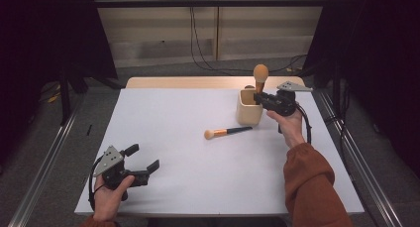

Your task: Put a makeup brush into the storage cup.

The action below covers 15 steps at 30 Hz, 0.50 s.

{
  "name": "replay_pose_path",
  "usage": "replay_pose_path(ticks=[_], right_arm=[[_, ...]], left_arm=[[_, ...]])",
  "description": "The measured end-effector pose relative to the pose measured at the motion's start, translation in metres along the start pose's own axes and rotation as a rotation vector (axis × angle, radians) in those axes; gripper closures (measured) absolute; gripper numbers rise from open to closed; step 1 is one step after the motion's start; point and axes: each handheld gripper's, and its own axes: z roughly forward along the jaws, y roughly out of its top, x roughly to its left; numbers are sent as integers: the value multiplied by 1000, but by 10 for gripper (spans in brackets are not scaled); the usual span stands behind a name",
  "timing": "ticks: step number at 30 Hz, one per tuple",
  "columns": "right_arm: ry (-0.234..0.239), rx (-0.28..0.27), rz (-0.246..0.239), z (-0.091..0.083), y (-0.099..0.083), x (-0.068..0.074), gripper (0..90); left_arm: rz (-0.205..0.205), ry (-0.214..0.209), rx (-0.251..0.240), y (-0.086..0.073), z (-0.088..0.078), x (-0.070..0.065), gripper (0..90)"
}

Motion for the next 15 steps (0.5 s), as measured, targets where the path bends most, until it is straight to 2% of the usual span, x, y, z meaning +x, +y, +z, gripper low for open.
replay_pose_path(ticks=[10,12,15], right_arm=[[1,34,9,2,0,0,740],[-3,22,18,1,0,0,685],[-3,24,9,1,0,2,650]], left_arm=[[-2,-2,5,0,2,0,40],[-1,-2,3,0,3,0,40],[0,-5,6,0,3,0,42]])
